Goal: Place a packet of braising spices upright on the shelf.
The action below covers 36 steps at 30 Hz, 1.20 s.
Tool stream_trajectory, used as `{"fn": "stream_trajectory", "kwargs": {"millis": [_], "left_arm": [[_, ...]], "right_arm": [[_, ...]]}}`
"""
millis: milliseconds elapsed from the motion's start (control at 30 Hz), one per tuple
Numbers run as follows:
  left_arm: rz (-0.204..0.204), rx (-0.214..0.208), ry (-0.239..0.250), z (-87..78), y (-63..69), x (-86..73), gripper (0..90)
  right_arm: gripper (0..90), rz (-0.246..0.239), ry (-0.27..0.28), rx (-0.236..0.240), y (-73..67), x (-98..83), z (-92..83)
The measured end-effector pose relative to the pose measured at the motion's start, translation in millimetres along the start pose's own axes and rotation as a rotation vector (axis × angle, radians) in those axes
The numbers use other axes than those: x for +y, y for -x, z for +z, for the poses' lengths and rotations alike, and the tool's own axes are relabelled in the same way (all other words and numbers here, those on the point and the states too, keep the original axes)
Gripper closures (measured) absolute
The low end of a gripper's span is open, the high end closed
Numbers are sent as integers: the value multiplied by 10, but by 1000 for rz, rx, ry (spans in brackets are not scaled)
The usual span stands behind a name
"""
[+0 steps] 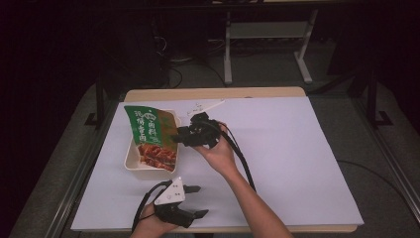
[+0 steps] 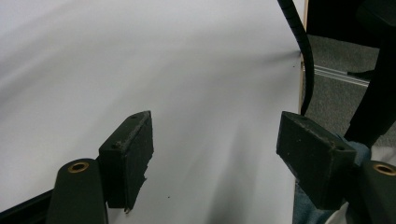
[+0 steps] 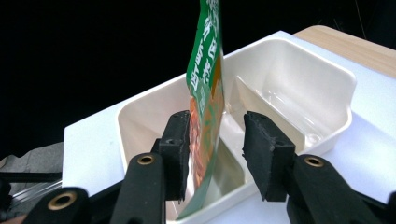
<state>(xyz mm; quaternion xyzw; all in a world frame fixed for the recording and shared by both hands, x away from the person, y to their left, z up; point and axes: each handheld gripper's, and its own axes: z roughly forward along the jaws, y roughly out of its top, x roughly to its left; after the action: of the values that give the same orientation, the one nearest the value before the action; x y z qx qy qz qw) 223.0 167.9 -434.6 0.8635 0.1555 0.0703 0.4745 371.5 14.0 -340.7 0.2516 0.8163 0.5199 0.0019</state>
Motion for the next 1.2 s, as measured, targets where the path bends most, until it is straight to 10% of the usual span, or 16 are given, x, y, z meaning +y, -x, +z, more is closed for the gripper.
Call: {"fn": "stream_trajectory", "kwargs": {"millis": [1200], "left_arm": [[-20, 18, 10, -42, -40, -8, 263]], "right_arm": [[450, 38, -27, 5, 191, -344, -585]]}}
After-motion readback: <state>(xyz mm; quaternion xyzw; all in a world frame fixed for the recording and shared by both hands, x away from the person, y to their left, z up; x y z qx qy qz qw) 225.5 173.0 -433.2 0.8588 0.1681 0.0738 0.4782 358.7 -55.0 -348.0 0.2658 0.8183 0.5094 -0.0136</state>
